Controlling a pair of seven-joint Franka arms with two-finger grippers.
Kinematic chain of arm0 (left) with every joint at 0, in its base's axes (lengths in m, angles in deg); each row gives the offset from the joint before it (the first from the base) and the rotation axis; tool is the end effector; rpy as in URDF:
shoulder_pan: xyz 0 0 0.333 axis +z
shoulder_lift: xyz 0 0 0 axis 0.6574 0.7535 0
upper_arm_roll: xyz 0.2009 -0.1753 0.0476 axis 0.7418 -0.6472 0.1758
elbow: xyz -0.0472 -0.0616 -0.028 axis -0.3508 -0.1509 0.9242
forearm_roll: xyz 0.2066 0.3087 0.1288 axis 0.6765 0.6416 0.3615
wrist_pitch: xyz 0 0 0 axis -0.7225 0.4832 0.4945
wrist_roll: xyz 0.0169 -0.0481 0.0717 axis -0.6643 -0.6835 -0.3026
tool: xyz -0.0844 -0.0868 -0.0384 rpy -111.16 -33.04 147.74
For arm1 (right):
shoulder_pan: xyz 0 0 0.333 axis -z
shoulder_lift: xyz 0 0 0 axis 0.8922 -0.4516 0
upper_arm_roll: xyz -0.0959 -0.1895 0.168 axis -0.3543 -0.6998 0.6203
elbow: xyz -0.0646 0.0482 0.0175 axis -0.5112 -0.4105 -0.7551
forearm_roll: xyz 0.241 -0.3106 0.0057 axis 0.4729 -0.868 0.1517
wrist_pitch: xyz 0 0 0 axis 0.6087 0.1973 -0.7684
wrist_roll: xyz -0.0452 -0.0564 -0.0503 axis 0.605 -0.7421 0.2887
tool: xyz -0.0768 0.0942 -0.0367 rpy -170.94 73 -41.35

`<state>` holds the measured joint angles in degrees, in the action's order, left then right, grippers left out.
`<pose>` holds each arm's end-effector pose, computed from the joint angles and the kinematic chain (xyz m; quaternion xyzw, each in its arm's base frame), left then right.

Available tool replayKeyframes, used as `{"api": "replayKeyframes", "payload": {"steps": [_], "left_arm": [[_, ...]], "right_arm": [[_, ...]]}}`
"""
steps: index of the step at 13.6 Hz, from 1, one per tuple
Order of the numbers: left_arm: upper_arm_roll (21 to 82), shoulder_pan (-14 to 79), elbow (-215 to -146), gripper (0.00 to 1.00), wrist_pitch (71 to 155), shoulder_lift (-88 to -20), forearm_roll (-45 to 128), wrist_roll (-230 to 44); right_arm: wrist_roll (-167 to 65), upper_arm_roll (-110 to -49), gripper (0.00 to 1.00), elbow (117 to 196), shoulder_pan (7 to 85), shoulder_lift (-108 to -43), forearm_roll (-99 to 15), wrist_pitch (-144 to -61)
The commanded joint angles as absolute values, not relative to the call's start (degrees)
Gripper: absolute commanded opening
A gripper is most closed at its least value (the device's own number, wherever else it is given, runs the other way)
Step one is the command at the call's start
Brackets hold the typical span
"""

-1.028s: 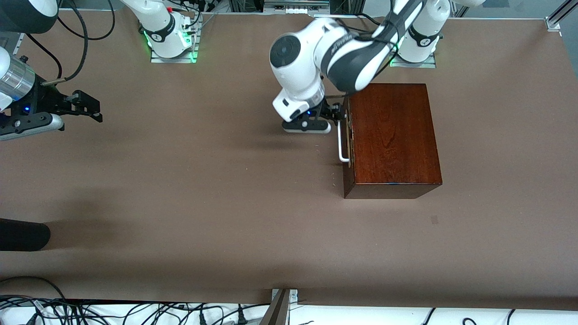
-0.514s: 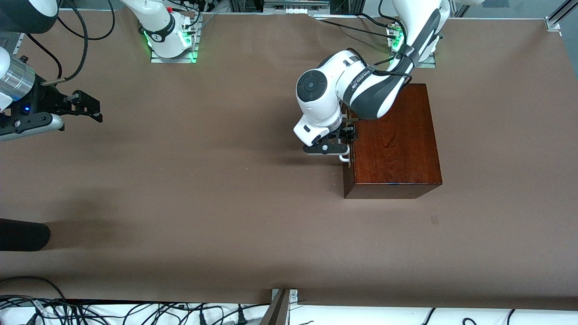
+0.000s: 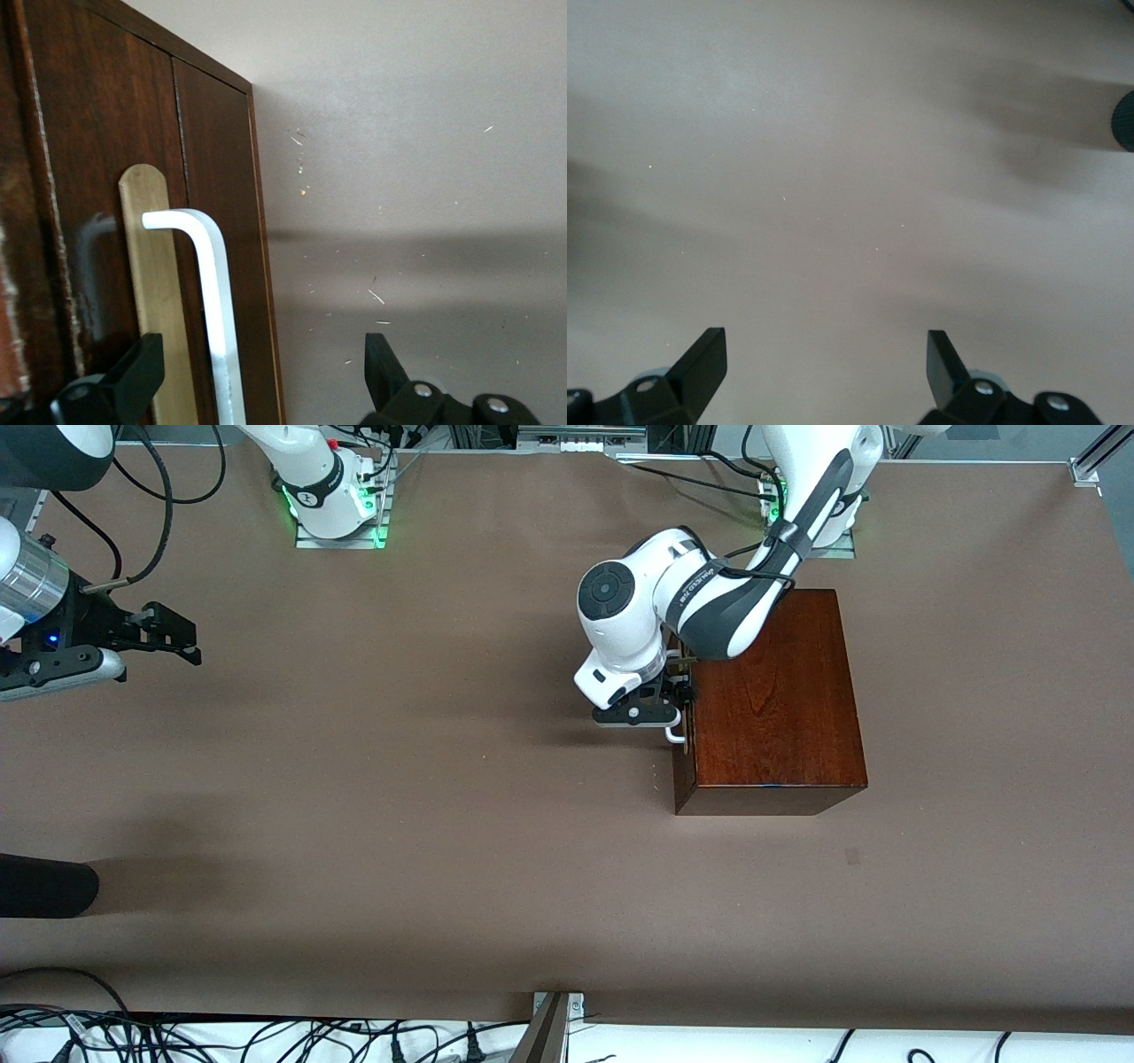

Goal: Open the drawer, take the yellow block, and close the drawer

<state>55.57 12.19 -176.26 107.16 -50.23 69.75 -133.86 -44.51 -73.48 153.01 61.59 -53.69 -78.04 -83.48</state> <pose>0.4843 -0.4031 0.2435 -0.9903 0.0315 0.0103 0.1346 0.5697 0.0258 0.5056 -0.9926 -0.1207 0.0055 0.0104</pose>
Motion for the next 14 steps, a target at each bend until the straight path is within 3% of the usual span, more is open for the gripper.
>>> {"api": "replayKeyframes", "payload": {"steps": [1,14], "left_arm": [[55.62,12.27,-180.06,1.00,109.09,-52.19,71.22,-135.49],[55.53,9.73,-179.97,1.00,110.23,-50.43,72.98,-138.57]], "right_arm": [[-44.97,-72.80,1.00,152.47,62.36,-53.86,-76.96,-83.58],[-44.80,-72.98,1.00,152.47,62.36,-53.86,-76.96,-83.40]]}}
